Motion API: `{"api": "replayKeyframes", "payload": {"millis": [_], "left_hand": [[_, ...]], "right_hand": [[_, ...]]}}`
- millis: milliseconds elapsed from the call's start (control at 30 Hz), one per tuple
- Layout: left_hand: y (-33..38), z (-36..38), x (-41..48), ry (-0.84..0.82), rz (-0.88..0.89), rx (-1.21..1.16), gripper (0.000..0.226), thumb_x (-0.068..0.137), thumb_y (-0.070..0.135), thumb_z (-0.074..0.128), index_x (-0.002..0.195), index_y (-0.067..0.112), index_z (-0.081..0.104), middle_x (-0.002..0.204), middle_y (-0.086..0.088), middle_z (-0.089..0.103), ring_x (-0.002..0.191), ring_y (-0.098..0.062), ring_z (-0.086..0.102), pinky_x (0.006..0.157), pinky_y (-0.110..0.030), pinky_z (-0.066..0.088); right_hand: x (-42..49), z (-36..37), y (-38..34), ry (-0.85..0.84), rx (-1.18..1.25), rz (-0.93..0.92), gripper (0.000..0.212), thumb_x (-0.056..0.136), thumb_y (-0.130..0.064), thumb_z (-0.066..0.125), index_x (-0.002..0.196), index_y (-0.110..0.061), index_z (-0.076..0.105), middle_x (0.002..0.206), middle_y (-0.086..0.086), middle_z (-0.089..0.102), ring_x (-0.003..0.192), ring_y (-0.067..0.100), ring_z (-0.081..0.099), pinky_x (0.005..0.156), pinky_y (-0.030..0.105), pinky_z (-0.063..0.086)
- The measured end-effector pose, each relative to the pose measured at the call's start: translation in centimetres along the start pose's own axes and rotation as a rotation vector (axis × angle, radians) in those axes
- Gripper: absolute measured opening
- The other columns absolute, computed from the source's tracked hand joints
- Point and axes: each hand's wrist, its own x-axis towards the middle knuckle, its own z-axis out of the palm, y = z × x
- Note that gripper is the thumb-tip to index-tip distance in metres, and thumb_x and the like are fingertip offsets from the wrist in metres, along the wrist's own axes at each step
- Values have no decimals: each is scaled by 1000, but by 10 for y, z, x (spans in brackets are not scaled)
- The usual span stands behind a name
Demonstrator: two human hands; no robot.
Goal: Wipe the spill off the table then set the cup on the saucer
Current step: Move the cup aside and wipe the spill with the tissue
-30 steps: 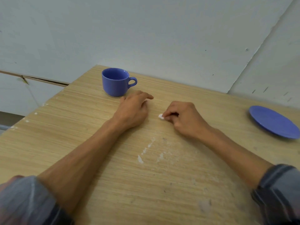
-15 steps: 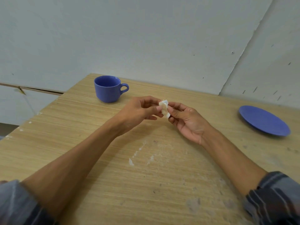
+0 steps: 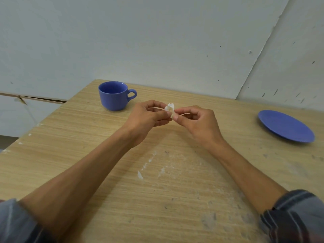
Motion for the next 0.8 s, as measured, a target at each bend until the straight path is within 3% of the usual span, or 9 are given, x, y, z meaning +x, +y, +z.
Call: {"api": "replayKeyframes", "payload": {"millis": [100, 233, 333, 433, 567, 800], "left_hand": [[-1, -1, 0, -13, -25, -40, 18, 81, -2, 70, 97, 0, 63, 93, -20, 71, 85, -23, 71, 79, -26, 58], [-1, -1, -1, -55, -51, -57, 23, 83, 8, 71, 103, 0, 64, 97, -18, 72, 87, -25, 72, 79, -28, 58], [-1, -7, 3, 20, 6, 268, 20, 89, 28, 66, 102, 13, 68, 98, -4, 73, 86, -18, 71, 75, -31, 58], [-6, -27, 8, 149, 118, 611, 16, 92, 32, 59, 98, 20, 69, 92, 7, 71, 85, -9, 67, 75, -25, 53], [-11, -45, 13, 190, 170, 757, 17, 94, 23, 56, 101, 18, 69, 92, 10, 69, 89, -5, 62, 74, -14, 44], [-14, -43, 15, 130, 234, 889, 19, 94, 20, 55, 104, 13, 69, 96, 6, 67, 83, -1, 56, 66, -6, 36]], "right_hand": [[-2, 2, 0, -6, -98, -113, 19, 71, -21, 81, 87, -27, 73, 85, -11, 71, 74, 3, 66, 70, 14, 53], [0, 2, 1, 33, -92, -133, 18, 74, -17, 79, 86, -28, 74, 84, -12, 72, 75, 4, 68, 72, 15, 54], [10, -1, 5, 31, -187, -116, 19, 75, -16, 77, 94, -19, 75, 82, -13, 70, 72, 0, 65, 68, 7, 49], [24, -5, 17, -28, -362, -94, 17, 77, -14, 75, 94, -17, 76, 82, -9, 70, 72, 1, 61, 64, 2, 42], [40, -8, 30, -107, -568, -168, 11, 80, -12, 71, 89, -13, 76, 89, 6, 69, 79, 14, 59, 67, 12, 39], [43, -10, 31, -199, -707, -353, 11, 84, -13, 66, 92, -11, 74, 87, 5, 69, 78, 16, 59, 79, 33, 48]]}}
